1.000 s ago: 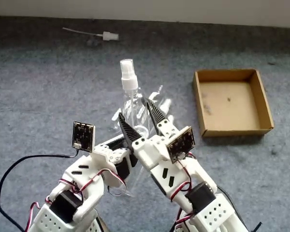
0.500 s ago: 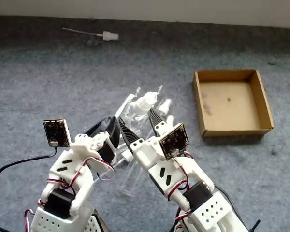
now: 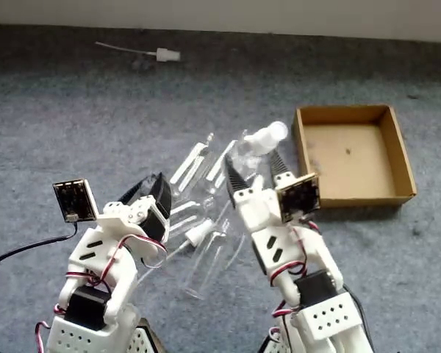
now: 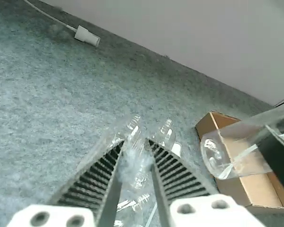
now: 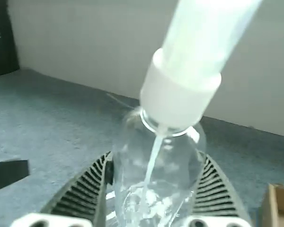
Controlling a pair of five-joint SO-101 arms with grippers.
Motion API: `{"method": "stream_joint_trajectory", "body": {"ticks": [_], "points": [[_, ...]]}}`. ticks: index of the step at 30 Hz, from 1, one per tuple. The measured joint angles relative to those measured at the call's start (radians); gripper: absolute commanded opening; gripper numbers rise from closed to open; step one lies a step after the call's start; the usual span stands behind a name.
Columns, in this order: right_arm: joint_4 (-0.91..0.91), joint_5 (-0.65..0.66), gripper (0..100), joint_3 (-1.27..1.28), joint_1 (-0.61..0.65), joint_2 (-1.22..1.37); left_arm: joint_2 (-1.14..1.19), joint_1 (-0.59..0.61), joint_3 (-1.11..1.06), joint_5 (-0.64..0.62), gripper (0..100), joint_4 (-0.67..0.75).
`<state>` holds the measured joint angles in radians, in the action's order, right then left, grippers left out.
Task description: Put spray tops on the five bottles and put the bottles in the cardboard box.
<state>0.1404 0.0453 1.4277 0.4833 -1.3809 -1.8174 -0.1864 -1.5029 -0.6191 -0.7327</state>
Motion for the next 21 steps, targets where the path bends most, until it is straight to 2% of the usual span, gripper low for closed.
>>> {"method": "stream_joint_trajectory", "body": {"ticks": [6,10,18,21], "points": [[0.000,-0.002,10.9,0.000,-0.310,0.000,0.000,0.000,0.000,0.000,3,0.000],[0.000,-0.002,10.9,-0.031,-0.443,0.017,0.000,0.000,0.000,0.000,3,0.000],[-0.005,-0.002,10.9,-0.299,-0.552,0.361,0.000,0.000,-0.003,0.000,3,0.000],[-0.081,-0.002,10.9,-0.365,-0.554,0.512,0.000,0.000,-0.048,0.002,3,0.003]]}}
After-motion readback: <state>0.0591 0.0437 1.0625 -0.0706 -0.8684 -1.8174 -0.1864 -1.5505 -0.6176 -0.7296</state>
